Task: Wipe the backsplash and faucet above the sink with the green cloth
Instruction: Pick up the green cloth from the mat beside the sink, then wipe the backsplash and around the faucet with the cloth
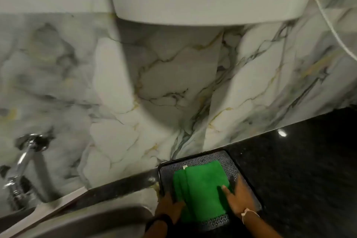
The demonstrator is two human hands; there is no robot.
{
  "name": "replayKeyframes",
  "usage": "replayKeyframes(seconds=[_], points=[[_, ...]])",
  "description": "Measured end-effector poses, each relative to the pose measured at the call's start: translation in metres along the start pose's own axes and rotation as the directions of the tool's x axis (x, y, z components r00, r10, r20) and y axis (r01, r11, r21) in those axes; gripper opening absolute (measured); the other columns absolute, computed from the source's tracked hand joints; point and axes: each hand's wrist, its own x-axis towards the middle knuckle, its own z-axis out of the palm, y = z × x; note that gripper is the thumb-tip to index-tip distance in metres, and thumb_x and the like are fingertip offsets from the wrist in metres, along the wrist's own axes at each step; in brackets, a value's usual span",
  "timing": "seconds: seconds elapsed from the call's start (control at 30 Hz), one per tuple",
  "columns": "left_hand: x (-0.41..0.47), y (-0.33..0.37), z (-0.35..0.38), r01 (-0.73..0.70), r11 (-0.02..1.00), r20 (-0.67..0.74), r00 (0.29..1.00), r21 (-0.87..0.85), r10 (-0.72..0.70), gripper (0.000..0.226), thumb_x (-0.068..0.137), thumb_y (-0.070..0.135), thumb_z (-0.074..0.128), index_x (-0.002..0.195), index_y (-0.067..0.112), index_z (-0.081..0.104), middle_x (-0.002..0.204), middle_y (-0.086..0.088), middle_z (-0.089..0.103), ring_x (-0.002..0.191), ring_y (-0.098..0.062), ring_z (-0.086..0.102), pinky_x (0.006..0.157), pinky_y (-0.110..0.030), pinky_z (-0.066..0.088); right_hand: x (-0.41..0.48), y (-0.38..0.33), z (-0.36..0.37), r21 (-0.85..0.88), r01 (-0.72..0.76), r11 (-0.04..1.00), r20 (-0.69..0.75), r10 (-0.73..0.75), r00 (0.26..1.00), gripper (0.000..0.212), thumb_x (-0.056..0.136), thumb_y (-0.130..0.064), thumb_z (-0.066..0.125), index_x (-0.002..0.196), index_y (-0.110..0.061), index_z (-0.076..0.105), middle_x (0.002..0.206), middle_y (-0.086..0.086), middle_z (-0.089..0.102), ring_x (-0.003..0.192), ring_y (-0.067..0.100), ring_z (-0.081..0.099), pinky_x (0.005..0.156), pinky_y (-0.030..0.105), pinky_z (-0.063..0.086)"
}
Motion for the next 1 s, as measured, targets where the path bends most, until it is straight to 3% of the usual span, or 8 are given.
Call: replayKeyframes(seconds=[0.3, 0.5, 0.63, 0.7, 0.8, 0.87, 0.93, 1.0], points=[[0.057, 0.026, 0.033, 0.136, 0.976, 0.069, 0.99, -0.169, -0.126, 0.054, 0.085, 0.018, 0.069, 0.137, 0.016, 0.052, 0.136, -0.013, 0.058, 0.123, -0.03, 0.055, 0.107, -0.04, 0.046, 0.051, -0.011, 0.032, 0.403, -0.295, 0.866, 0.221, 0.221, 0.95, 0.033, 0.064, -0.006, 0.085, 0.091, -0.005, 0.067, 0.106, 0.025, 0.072, 0.091, 0.036, 0.07, 0.089, 0.051, 0.057], [0.039, 0.008, 0.023, 0.1, 0.971, 0.002, 0.995, -0.215, -0.102, 0.051, 0.083, 0.014, 0.071, 0.132, 0.014, 0.055, 0.134, -0.011, 0.06, 0.12, -0.026, 0.056, 0.105, -0.032, 0.046, 0.02, -0.019, 0.0, 0.596, -0.595, 0.539, 0.613, 0.172, 0.771, 0.056, 0.057, -0.025, 0.081, 0.107, -0.001, 0.073, 0.099, 0.025, 0.076, 0.083, 0.038, 0.075, 0.067, 0.044, 0.062], [0.002, 0.001, -0.018, 0.029, 0.982, -0.09, 0.995, -0.186, -0.047, 0.051, 0.088, 0.018, 0.064, 0.137, 0.019, 0.049, 0.129, -0.002, 0.06, 0.124, -0.02, 0.054, 0.102, -0.02, 0.041, -0.03, -0.042, 0.005, 0.602, -0.457, 0.654, 0.481, 0.16, 0.862, 0.119, 0.039, -0.027, 0.094, 0.136, 0.015, 0.04, 0.134, 0.039, 0.049, 0.12, 0.042, 0.058, 0.106, 0.045, 0.041], [-0.027, 0.0, -0.05, -0.141, 0.986, -0.146, 0.981, -0.086, 0.128, 0.052, 0.089, 0.022, 0.06, 0.139, 0.027, 0.046, 0.131, 0.002, 0.06, 0.125, -0.014, 0.053, 0.099, -0.01, 0.035, -0.058, -0.066, 0.003, 0.657, -0.407, 0.635, 0.411, 0.151, 0.899, 0.067, 0.082, -0.018, 0.073, 0.132, 0.016, 0.043, 0.128, 0.034, 0.057, 0.116, 0.038, 0.059, 0.092, 0.043, 0.05], [-0.075, -0.006, -0.124, -0.452, 0.866, -0.262, 0.828, 0.212, 0.496, 0.054, 0.087, 0.028, 0.055, 0.14, 0.033, 0.045, 0.147, 0.007, 0.048, 0.135, -0.006, 0.042, 0.113, -0.016, 0.031, -0.093, -0.118, 0.005, 0.799, -0.184, 0.572, 0.1, 0.174, 0.98, 0.032, 0.097, -0.014, 0.052, 0.127, -0.007, 0.059, 0.072, -0.002, 0.078, 0.066, 0.012, 0.073, 0.062, 0.027, 0.062], [-0.103, -0.009, -0.189, -0.57, 0.666, -0.356, 0.568, 0.48, 0.742, 0.051, 0.085, 0.03, 0.049, 0.135, 0.028, 0.052, 0.142, 0.002, 0.053, 0.133, -0.013, 0.045, 0.113, -0.028, 0.039, -0.133, -0.171, 0.016, 0.822, 0.064, 0.566, -0.141, 0.093, 0.986, 0.027, 0.094, -0.012, 0.058, 0.119, -0.019, 0.067, 0.083, -0.008, 0.08, 0.075, 0.007, 0.073, 0.077, 0.034, 0.062], [-0.128, -0.003, -0.264, -0.516, 0.468, -0.355, 0.307, 0.718, 0.883, 0.046, 0.085, 0.026, 0.051, 0.13, 0.02, 0.056, 0.139, -0.005, 0.057, 0.134, -0.023, 0.046, 0.11, -0.038, 0.041, -0.174, -0.231, 0.032, 0.751, 0.243, 0.614, -0.295, -0.017, 0.955, 0.023, 0.09, -0.017, 0.065, 0.11, -0.008, 0.07, 0.103, 0.013, 0.076, 0.096, 0.025, 0.07, 0.094, 0.05, 0.055], [-0.143, 0.008, -0.338, -0.347, 0.338, -0.292, 0.177, 0.875, 0.94, 0.051, 0.079, 0.02, 0.06, 0.13, 0.013, 0.058, 0.143, -0.013, 0.053, 0.139, -0.032, 0.041, 0.11, -0.047, 0.04, -0.202, -0.287, 0.055, 0.638, 0.439, 0.633, -0.38, -0.237, 0.894, 0.018, 0.087, -0.019, 0.068, 0.092, -0.002, 0.07, 0.091, 0.014, 0.073, 0.09, 0.029, 0.069, 0.089, 0.052, 0.055]])
